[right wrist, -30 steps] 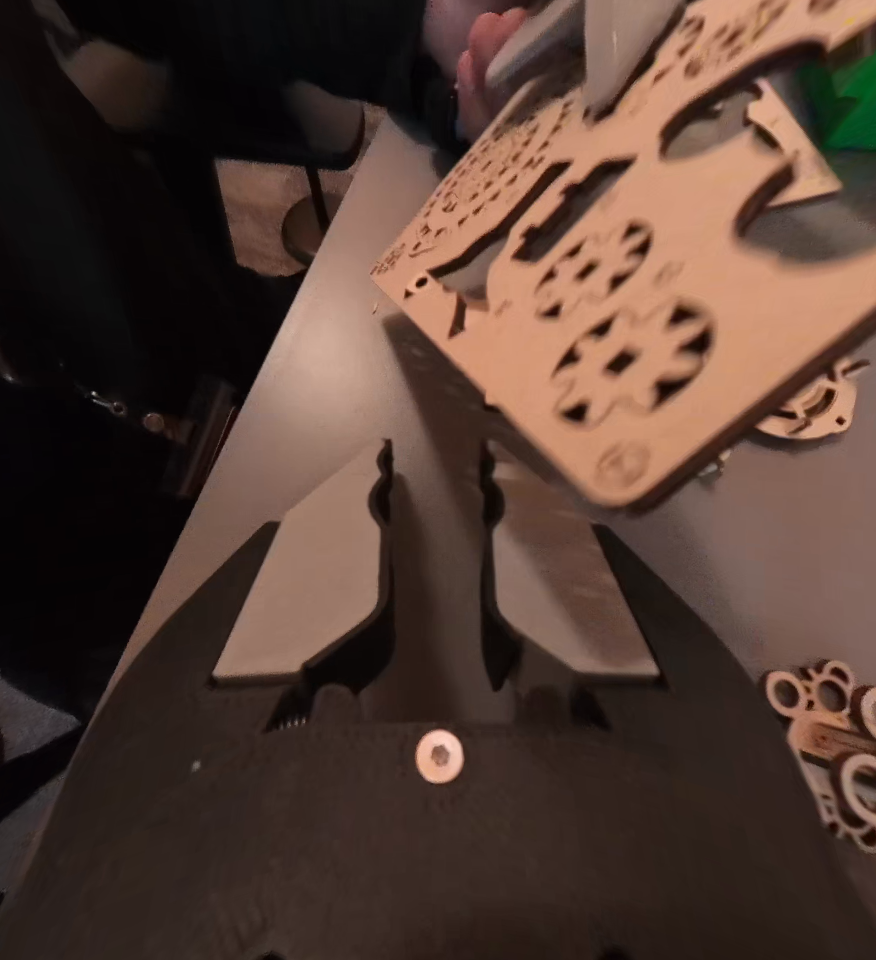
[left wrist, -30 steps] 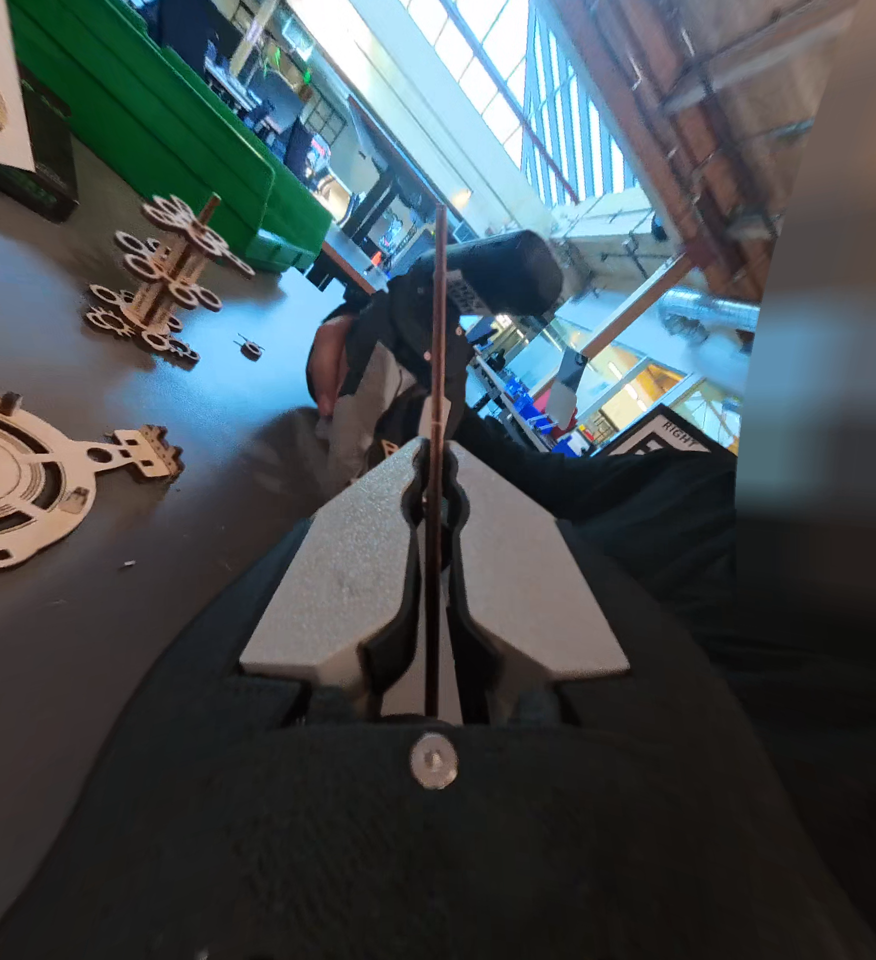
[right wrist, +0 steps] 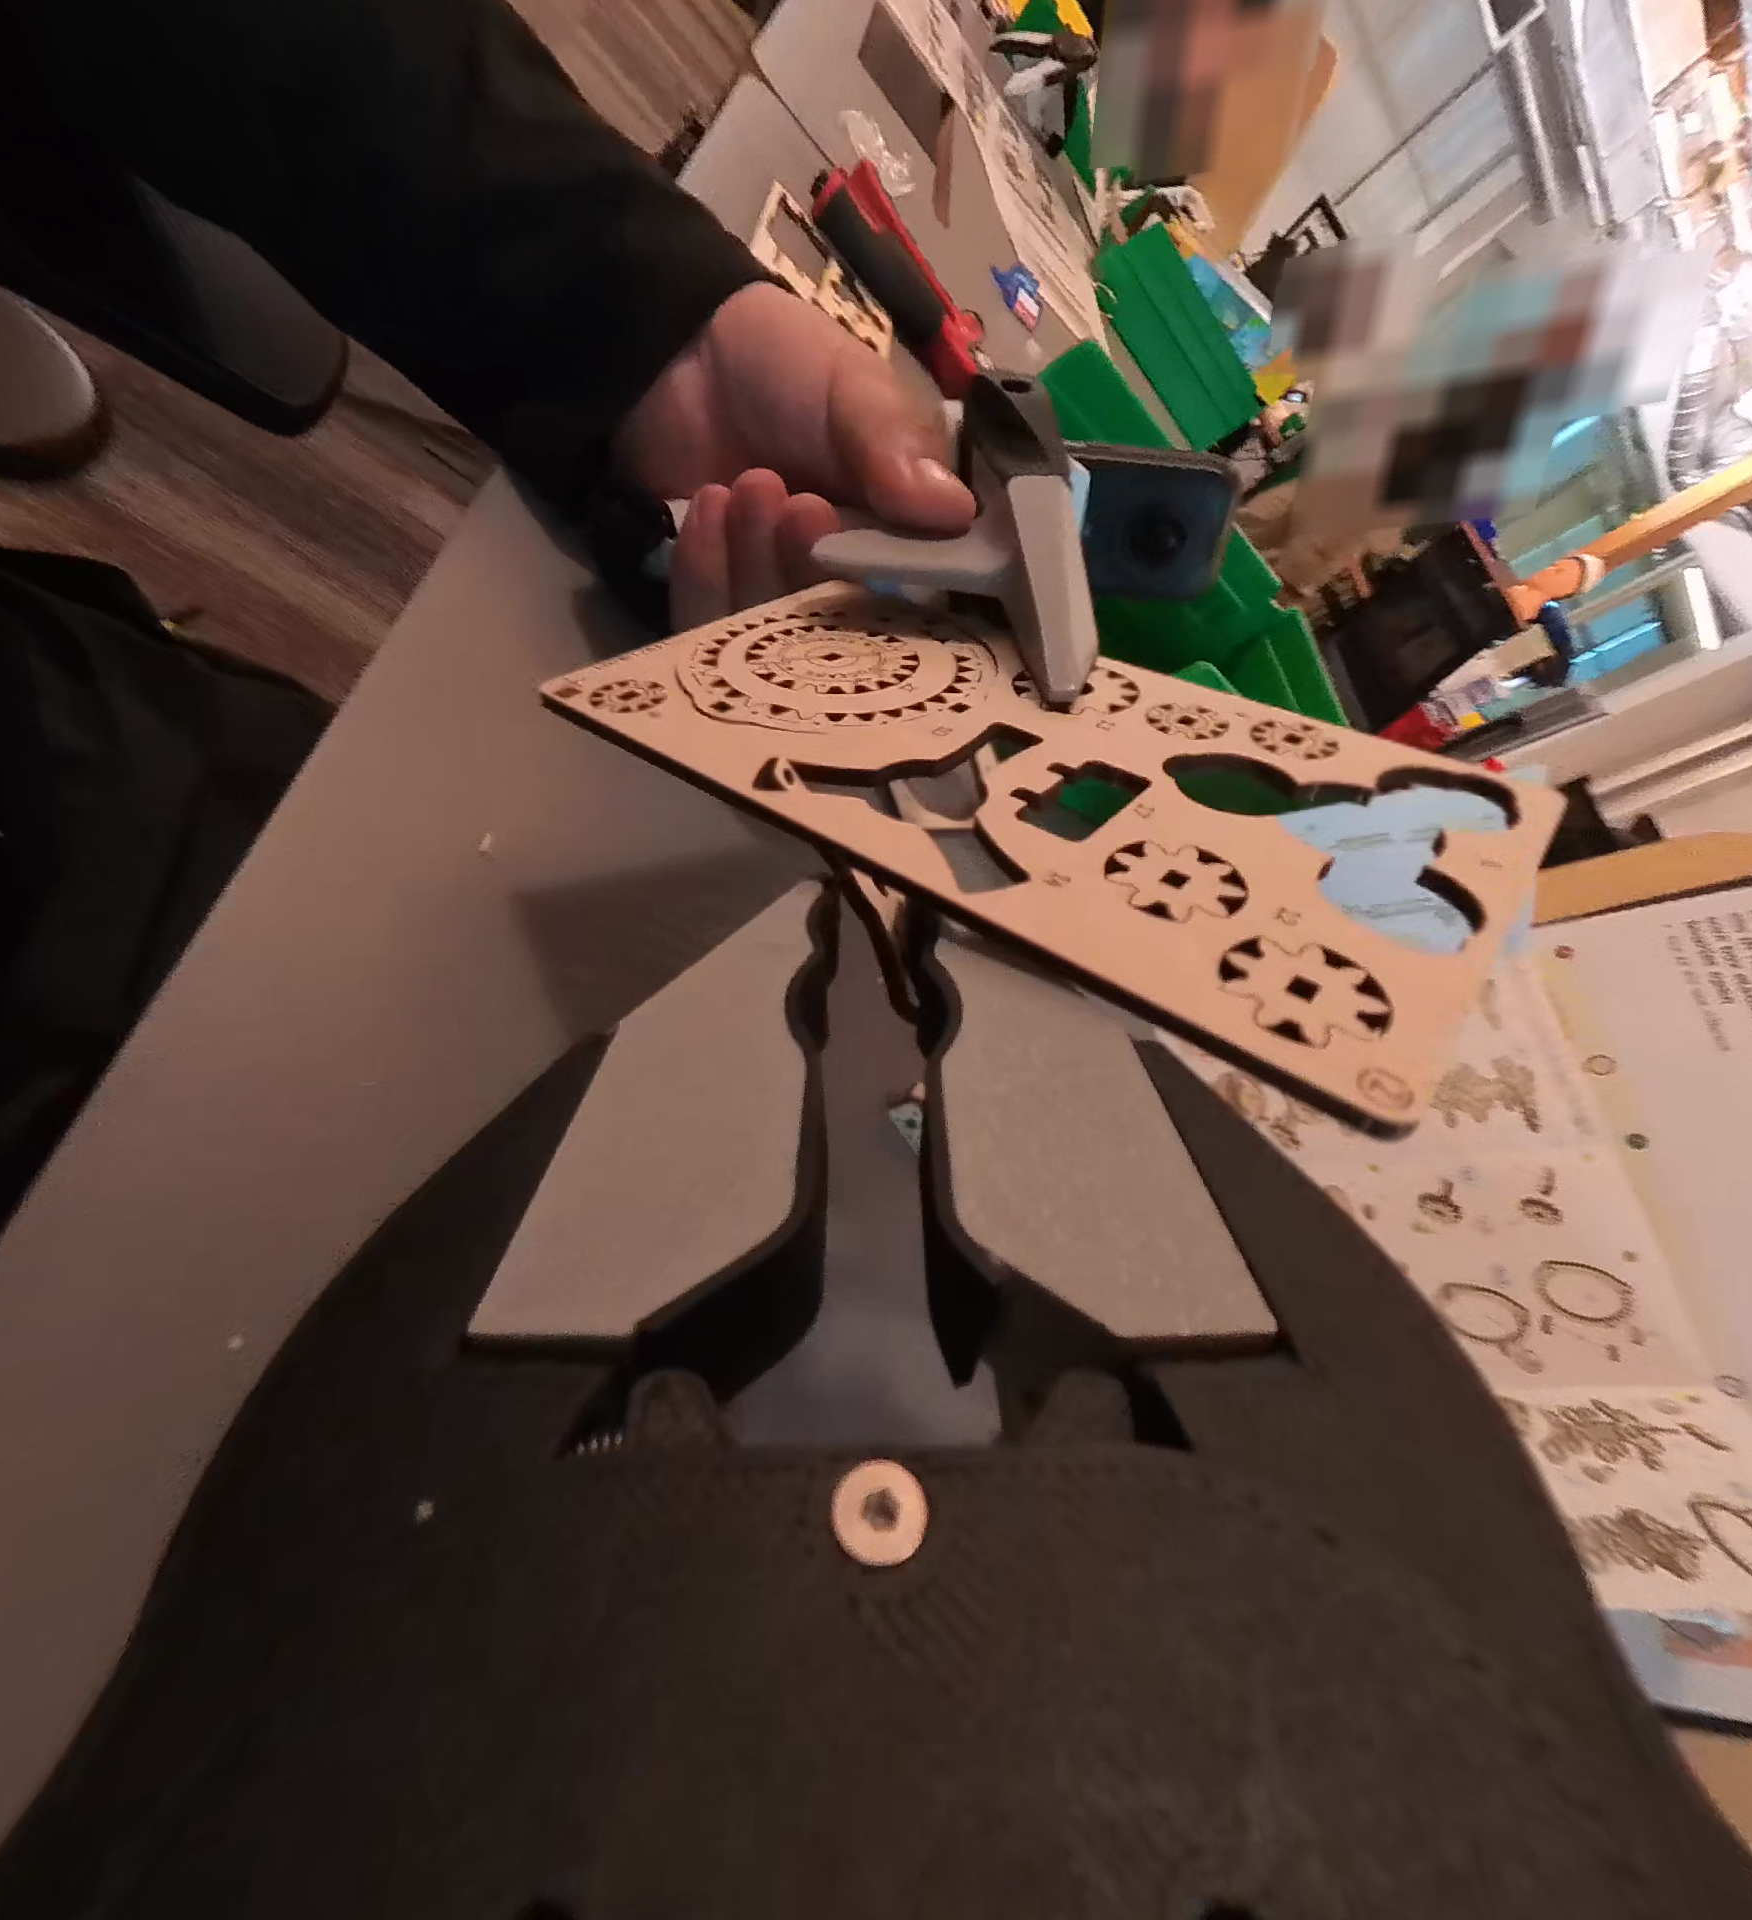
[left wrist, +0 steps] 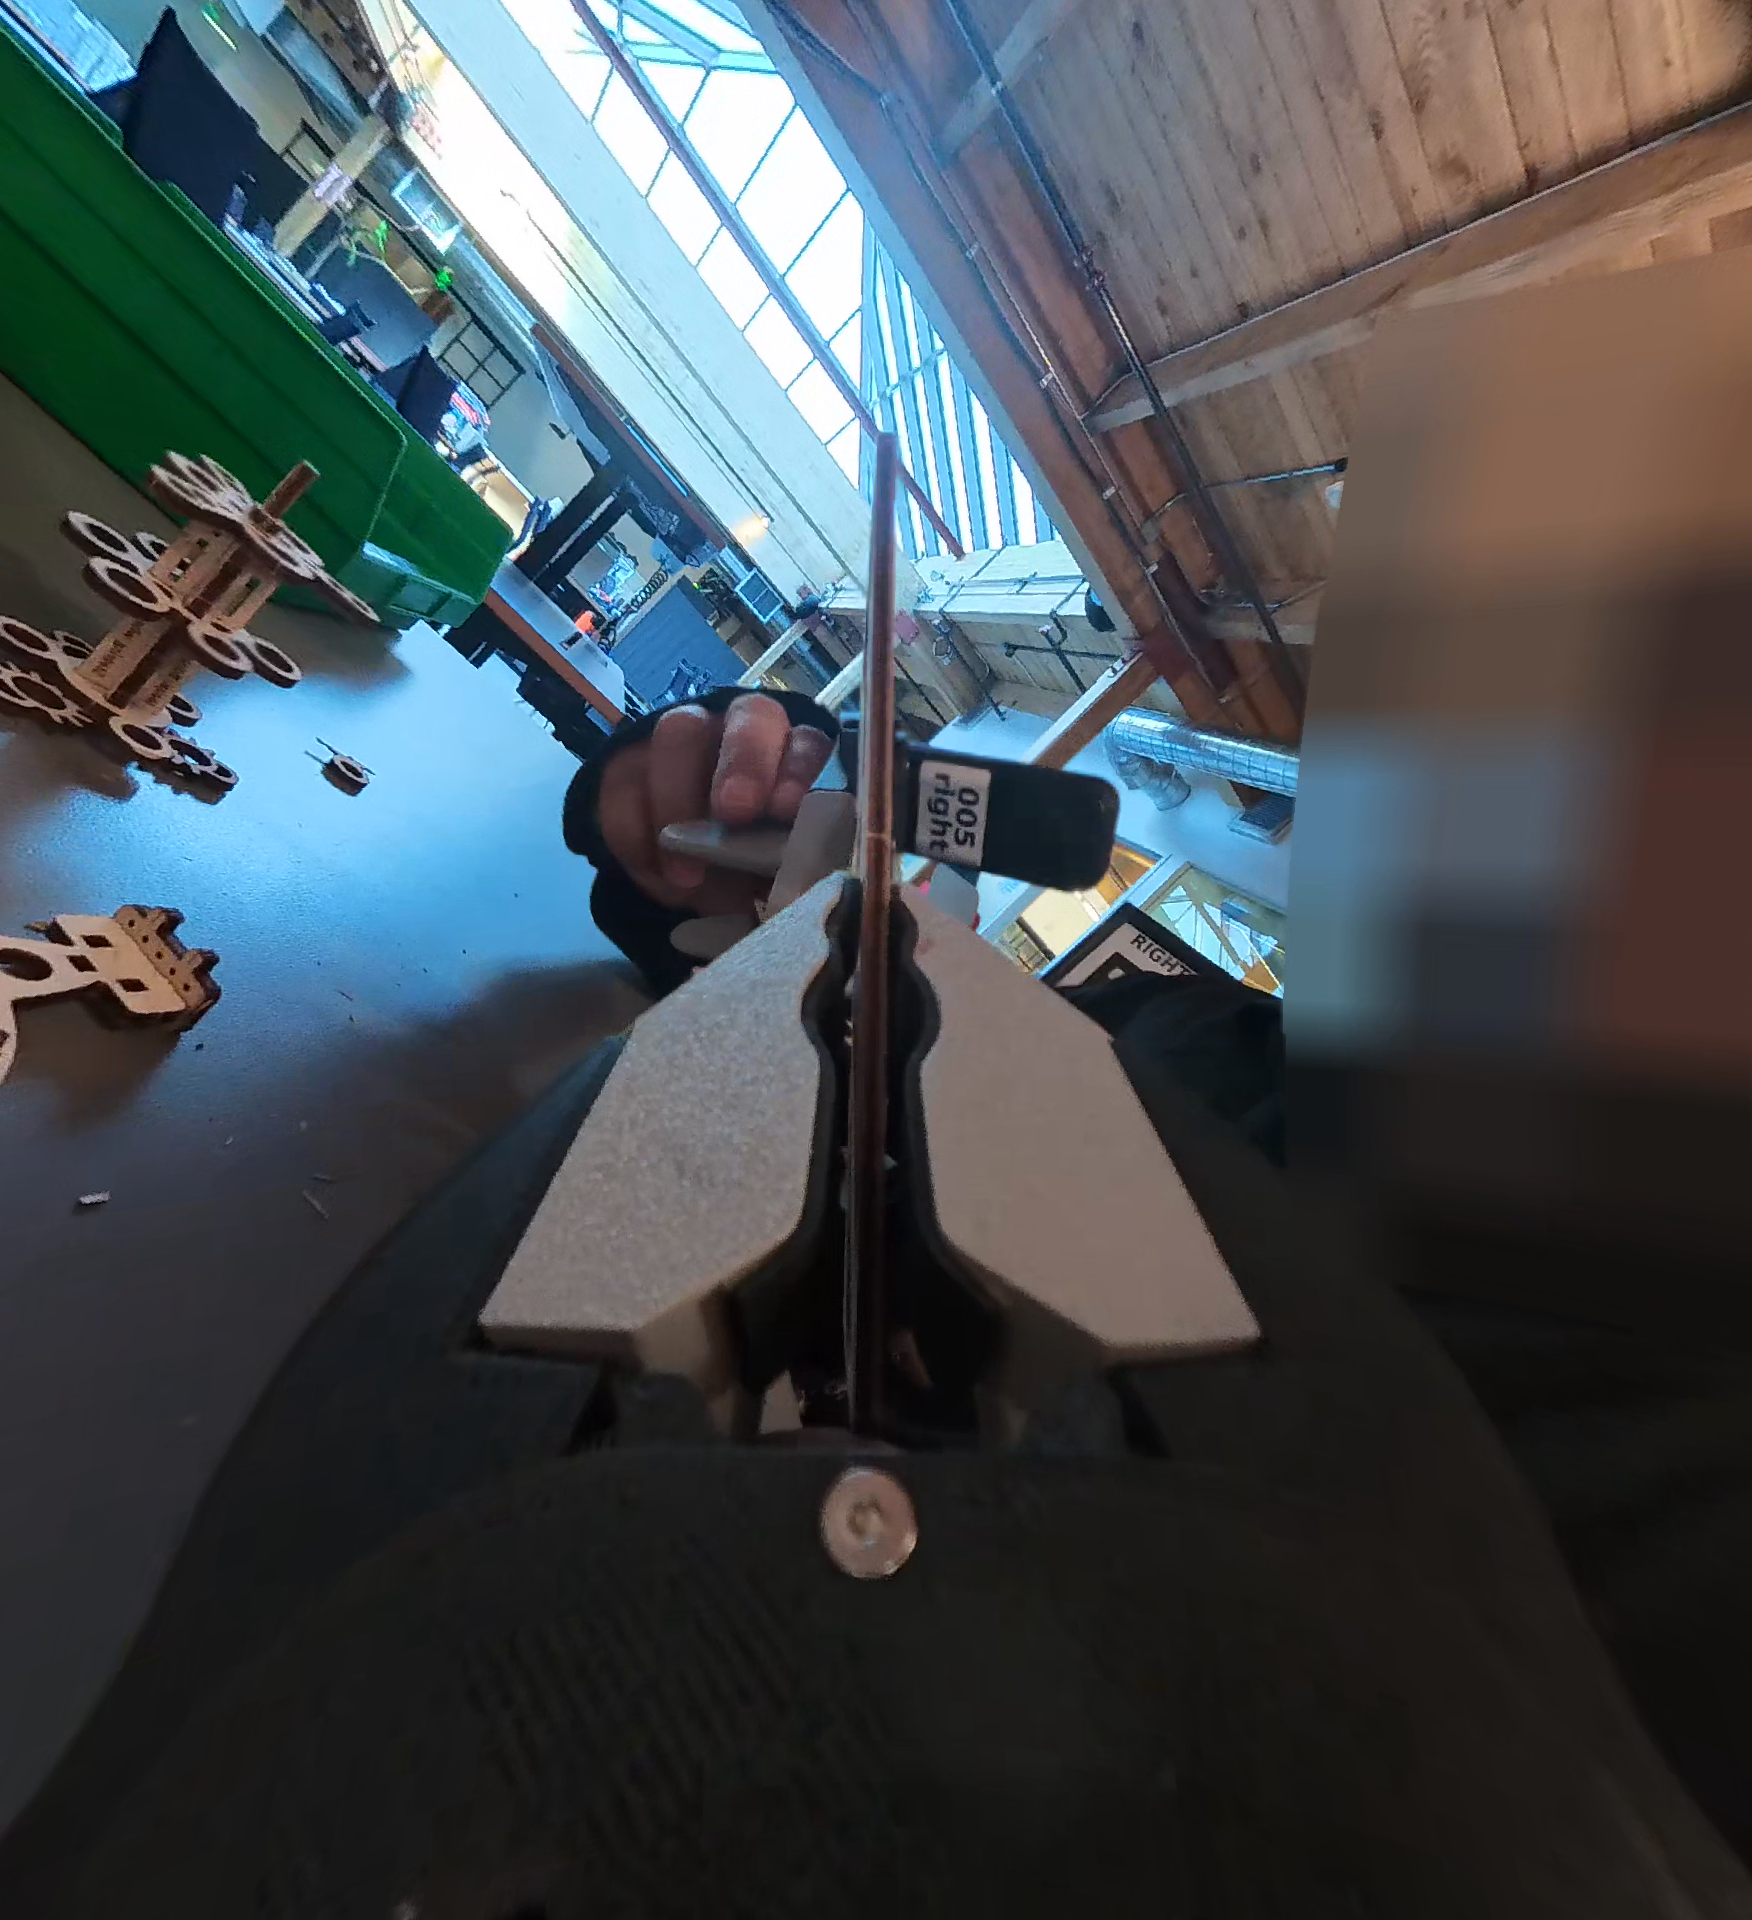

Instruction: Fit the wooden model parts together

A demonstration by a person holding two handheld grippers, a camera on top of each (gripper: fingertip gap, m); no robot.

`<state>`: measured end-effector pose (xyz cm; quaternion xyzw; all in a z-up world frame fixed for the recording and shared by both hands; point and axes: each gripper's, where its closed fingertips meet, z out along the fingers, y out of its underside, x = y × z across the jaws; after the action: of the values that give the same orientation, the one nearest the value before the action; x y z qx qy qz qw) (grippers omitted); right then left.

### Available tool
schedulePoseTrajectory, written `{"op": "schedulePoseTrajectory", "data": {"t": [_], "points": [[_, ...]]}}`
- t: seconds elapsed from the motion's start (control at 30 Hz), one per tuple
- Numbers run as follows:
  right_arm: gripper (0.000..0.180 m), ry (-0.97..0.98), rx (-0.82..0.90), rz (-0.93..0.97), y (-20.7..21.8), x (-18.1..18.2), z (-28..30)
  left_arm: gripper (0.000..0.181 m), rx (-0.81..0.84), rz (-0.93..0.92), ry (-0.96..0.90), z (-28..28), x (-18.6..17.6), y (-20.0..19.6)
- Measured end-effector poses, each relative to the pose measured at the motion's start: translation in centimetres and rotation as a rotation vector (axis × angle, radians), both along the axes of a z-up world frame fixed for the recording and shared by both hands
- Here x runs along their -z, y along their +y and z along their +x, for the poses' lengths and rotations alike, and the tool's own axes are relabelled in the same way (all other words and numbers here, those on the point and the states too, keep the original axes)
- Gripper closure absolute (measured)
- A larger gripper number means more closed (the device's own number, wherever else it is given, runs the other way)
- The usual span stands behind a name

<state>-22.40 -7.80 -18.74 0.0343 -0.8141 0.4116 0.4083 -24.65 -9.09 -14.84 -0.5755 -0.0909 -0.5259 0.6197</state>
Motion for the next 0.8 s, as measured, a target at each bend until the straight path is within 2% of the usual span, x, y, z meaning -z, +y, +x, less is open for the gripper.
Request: {"op": "schedulePoseTrajectory", "data": {"t": [0.07,0.4,0.57,0.8], "points": [[0.173,-0.022,0.021,-0.010,0.1,0.1,-0.3,0.180,-0.017,0.010,-0.001,-0.2,-0.1,-0.1],[0.178,-0.588,0.044,-0.159,0.6,2.3,1.0,0.180,-0.119,-0.002,0.060,-0.9,0.2,0.3],[0.175,-0.637,0.109,-0.229,2.0,1.4,0.1,0.180,-0.136,0.018,0.059,-0.9,-0.2,0.2],[0.175,-0.651,0.074,-0.219,1.2,1.6,1.2,0.177,-0.050,0.054,0.100,0.7,-0.5,-0.6]]}}
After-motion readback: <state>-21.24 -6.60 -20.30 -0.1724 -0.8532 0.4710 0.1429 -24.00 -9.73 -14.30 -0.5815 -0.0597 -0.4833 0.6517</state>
